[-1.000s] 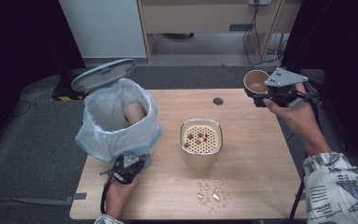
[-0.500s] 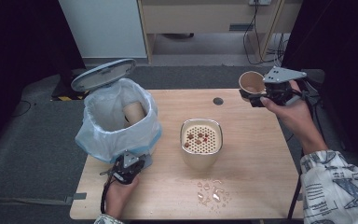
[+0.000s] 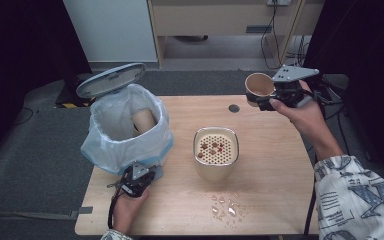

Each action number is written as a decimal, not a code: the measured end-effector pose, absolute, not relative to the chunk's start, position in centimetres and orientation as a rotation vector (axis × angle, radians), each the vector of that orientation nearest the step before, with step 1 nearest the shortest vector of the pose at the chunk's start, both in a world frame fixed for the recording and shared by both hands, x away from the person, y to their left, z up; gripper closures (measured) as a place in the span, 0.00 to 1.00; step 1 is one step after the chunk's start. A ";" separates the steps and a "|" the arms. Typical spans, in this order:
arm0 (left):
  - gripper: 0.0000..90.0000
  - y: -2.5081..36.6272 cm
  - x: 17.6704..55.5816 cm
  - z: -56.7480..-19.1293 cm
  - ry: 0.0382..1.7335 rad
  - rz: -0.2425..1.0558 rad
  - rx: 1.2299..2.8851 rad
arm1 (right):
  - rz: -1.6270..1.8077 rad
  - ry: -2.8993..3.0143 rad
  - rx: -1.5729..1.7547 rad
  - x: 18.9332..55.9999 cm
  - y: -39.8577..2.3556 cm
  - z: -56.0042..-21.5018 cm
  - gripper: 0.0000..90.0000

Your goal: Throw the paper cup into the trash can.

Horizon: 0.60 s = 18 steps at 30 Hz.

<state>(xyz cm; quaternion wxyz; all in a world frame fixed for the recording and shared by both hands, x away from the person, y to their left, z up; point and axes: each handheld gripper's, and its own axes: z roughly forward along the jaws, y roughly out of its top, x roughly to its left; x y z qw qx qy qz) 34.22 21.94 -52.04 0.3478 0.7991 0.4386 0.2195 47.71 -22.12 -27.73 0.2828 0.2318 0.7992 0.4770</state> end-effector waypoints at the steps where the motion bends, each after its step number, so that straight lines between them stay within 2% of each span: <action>1: 0.99 21.9 34.2 -52.0 1.137 0.570 2.073 | 1.279 2.142 0.620 47.7 -22.0 -27.7 0.34; 18: 0.99 21.9 34.2 -52.0 1.137 0.569 2.072 | 1.324 2.201 0.617 48.0 -19.2 -26.9 0.34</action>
